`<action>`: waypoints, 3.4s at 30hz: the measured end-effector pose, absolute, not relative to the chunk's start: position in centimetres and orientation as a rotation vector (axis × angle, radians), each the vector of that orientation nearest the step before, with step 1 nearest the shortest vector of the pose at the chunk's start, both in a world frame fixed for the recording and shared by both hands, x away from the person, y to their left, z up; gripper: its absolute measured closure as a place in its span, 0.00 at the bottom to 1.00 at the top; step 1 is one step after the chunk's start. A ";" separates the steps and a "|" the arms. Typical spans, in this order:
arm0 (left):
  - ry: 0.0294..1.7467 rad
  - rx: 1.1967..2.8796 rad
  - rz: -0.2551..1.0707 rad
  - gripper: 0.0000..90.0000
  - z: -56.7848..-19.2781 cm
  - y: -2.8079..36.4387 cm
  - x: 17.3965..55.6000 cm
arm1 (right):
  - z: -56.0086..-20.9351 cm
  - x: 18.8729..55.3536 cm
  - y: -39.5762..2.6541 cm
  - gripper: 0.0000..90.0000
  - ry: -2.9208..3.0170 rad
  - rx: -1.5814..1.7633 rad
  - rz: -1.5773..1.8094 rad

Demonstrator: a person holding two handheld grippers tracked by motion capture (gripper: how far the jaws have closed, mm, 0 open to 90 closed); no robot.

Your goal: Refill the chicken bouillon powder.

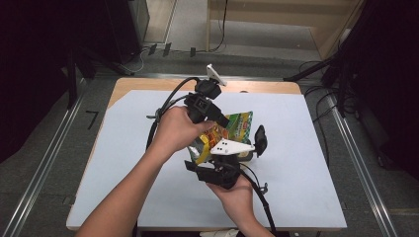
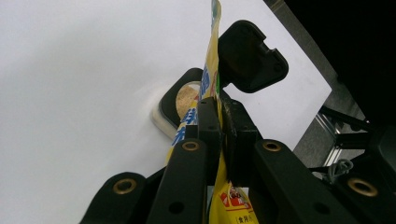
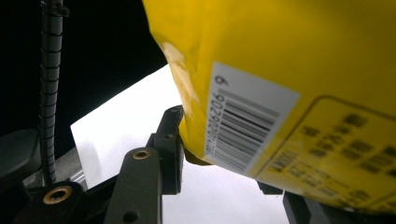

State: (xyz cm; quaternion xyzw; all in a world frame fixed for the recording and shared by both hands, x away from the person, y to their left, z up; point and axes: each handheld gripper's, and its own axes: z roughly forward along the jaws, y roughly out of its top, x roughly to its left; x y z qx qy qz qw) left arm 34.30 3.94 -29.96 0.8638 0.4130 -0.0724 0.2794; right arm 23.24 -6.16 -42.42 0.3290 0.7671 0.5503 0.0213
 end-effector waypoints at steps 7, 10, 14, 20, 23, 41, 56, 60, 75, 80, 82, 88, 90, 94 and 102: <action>1.108 2.317 -0.197 0.97 -30.0 3.9 34.3 | -42.4 23.2 -6.2 0.68 2.379 1.020 1.704; 1.106 2.316 -0.198 0.97 -30.0 3.9 34.3 | -42.4 23.3 -6.2 0.68 2.378 1.019 1.704; 1.107 2.318 -0.200 0.97 -30.0 3.9 34.4 | -42.4 23.3 -6.2 0.68 2.377 1.022 1.705; 1.107 2.320 -0.201 0.97 -30.0 3.9 34.4 | -42.4 23.3 -6.2 0.68 2.378 1.021 1.706; 1.106 2.319 -0.200 0.97 -30.0 4.0 34.3 | -42.4 23.2 -6.2 0.68 2.382 1.023 1.702; 1.101 2.260 -0.204 0.97 -30.9 6.0 33.1 | -43.6 22.8 -5.4 0.68 2.421 0.953 1.621; 1.090 2.190 -0.235 0.97 -32.2 7.9 32.0 | -45.0 22.5 -5.8 0.65 2.474 0.885 1.641; 1.085 2.185 -0.244 0.97 -32.6 8.1 31.9 | -45.3 22.5 -5.9 0.64 2.487 0.871 1.619; 1.075 2.158 -0.261 0.97 -33.5 8.8 31.5 | -45.9 22.5 -6.3 0.67 2.519 0.842 1.552; 1.070 2.164 -0.270 0.96 -33.9 8.8 31.6 | -46.2 22.6 -6.4 0.67 2.530 0.809 1.565; 1.067 2.166 -0.268 0.95 -34.0 8.7 31.6 | -46.3 22.6 -6.5 0.67 2.534 0.799 1.566; 1.050 2.175 -0.272 0.94 -34.5 8.2 31.9 | -46.6 22.7 -6.7 0.67 2.541 0.785 1.565; 1.047 2.179 -0.277 0.94 -34.7 8.0 32.1 | -46.7 22.7 -6.8 0.67 2.548 0.787 1.558; 1.041 2.178 -0.276 0.94 -35.0 7.7 32.3 | -47.0 22.8 -7.0 0.66 2.552 0.783 1.554; 1.039 2.179 -0.270 0.94 -35.2 7.6 32.3 | -47.2 22.7 -7.0 0.66 2.563 0.738 1.534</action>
